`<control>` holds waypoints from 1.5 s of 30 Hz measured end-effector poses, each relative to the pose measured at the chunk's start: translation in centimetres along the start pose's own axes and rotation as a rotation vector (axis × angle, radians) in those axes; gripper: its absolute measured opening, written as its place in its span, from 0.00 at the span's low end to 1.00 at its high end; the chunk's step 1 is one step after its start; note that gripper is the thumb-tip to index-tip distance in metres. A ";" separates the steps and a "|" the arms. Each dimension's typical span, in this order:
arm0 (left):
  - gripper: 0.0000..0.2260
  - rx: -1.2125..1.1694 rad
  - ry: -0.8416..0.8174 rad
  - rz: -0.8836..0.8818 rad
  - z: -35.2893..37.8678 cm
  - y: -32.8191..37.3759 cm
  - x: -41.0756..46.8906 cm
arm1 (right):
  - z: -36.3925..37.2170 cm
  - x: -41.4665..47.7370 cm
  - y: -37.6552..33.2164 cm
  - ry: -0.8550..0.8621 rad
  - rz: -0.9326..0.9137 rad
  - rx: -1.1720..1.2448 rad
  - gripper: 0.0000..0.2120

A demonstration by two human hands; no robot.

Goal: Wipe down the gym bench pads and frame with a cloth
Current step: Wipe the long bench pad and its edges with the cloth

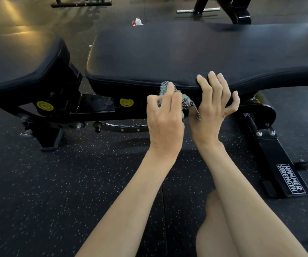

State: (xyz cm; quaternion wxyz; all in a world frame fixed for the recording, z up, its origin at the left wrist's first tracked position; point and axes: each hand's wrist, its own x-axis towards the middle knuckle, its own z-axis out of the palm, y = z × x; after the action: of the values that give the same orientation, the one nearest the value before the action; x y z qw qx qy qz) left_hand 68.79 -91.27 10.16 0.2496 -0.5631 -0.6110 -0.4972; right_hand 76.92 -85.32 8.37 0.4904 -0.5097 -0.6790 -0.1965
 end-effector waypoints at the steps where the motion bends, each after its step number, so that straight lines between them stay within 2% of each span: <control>1: 0.21 0.000 -0.012 0.017 -0.1 0.0 0.1 | -0.1 0.0 -0.1 0.009 0.004 0.019 0.29; 6: 0.17 -0.010 -0.032 0.142 -0.3 -0.6 0.5 | -0.1 -0.2 0.0 0.009 0.002 0.036 0.22; 11: 0.12 0.076 0.025 0.254 -0.9 -3.8 1.0 | 0.2 -0.1 0.1 0.014 0.001 -0.085 0.39; 14: 0.10 0.126 0.035 0.264 -1.4 -5.8 1.0 | 0.3 -0.1 0.1 0.026 -0.001 -0.090 0.38; 17: 0.17 0.130 0.043 0.222 -2.0 -7.0 1.1 | 0.5 -0.1 0.1 0.030 0.001 -0.095 0.38; 19: 0.16 0.117 0.074 0.144 -2.6 -7.8 1.2 | 0.5 -0.2 0.1 0.022 0.004 -0.094 0.39; 21: 0.15 0.049 0.124 -0.013 -3.4 -8.8 1.3 | 0.6 -0.2 0.1 0.020 0.005 -0.088 0.39; 25: 0.17 -0.093 0.336 -0.532 -4.7 -10.0 2.6 | 0.7 -0.2 0.2 0.022 0.016 -0.086 0.39; 26: 0.17 -0.102 0.350 -0.610 -4.7 -10.0 2.9 | 0.8 -0.2 0.1 0.016 0.022 -0.086 0.40; 28: 0.16 -0.108 0.332 -0.648 -3.9 -9.3 2.7 | 0.8 -0.3 0.0 0.001 0.035 -0.094 0.41; 34: 0.13 -0.157 0.316 -0.564 -0.3 -4.1 0.4 | 0.6 -0.2 0.1 -0.012 0.026 -0.113 0.40; 40: 0.09 -0.251 0.270 -0.458 1.9 -0.7 -1.3 | -0.6 -0.3 0.4 -0.116 -0.006 -0.034 0.42; 43: 0.10 -0.293 0.135 -0.291 3.0 1.2 -3.0 | -0.8 -0.5 1.1 -0.064 0.089 -0.001 0.32; 45: 0.12 -0.339 -0.009 -0.169 3.5 2.9 -3.8 | -0.9 -0.4 2.1 -0.103 0.184 0.109 0.28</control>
State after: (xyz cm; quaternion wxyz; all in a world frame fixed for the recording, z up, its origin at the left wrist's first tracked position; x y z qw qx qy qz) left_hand 73.27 -90.15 6.50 0.1058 -0.5459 -0.5646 -0.6100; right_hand 79.22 -85.35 7.90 0.4979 -0.5518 -0.6633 -0.0870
